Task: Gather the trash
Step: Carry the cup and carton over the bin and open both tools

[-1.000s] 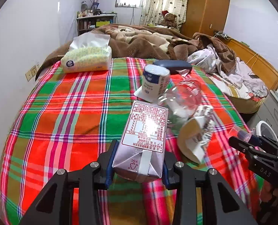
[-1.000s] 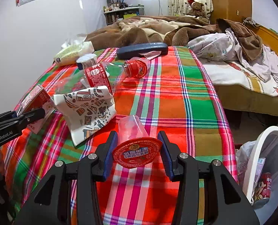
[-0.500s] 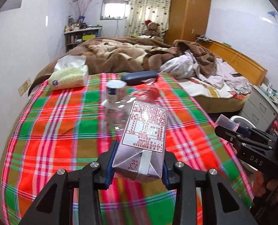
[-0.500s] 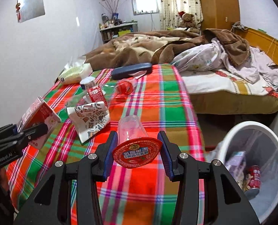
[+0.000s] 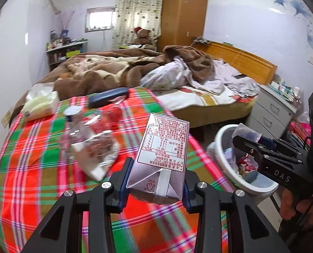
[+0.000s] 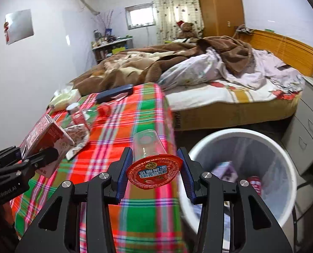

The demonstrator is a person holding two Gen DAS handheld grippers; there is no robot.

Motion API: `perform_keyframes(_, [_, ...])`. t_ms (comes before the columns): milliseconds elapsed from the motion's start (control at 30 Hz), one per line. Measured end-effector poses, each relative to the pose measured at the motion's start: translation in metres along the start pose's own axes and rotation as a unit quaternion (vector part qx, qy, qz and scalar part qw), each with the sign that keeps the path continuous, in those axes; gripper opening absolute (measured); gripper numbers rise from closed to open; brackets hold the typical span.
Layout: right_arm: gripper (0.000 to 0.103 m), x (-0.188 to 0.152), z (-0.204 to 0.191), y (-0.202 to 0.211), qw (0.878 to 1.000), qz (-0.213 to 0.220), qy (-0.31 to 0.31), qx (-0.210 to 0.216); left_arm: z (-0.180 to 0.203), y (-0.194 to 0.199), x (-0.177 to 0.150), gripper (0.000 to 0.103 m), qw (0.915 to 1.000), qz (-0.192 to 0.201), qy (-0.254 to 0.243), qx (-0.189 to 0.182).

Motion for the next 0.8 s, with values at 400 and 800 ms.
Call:
perform_keyframes(400, [0.046, -0.011, 0.07, 0.014, 0.997, 0.004, -0.048, -0.061, 0.087, -0.028, 0.011, 0.04, 0.9973, -0.01, -0.049, -0.054])
perform_keyframes(800, [0.046, -0.033, 0.123, 0.005, 0.99, -0.033, -0.084, -0.106, 0.153, -0.069, 0.006, 0.04, 0.9912, -0.045, -0.083, -0.093])
Point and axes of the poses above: each gripper's, at about its wrist camera, not at the fingertips, and y roughly against the way its jaws point, z to its right, x to its top, the point moved 4 cm from there along -y, roughly the way its jaws point, and after that the axes turned 6 degrees about -z, right-handed, at the moved point
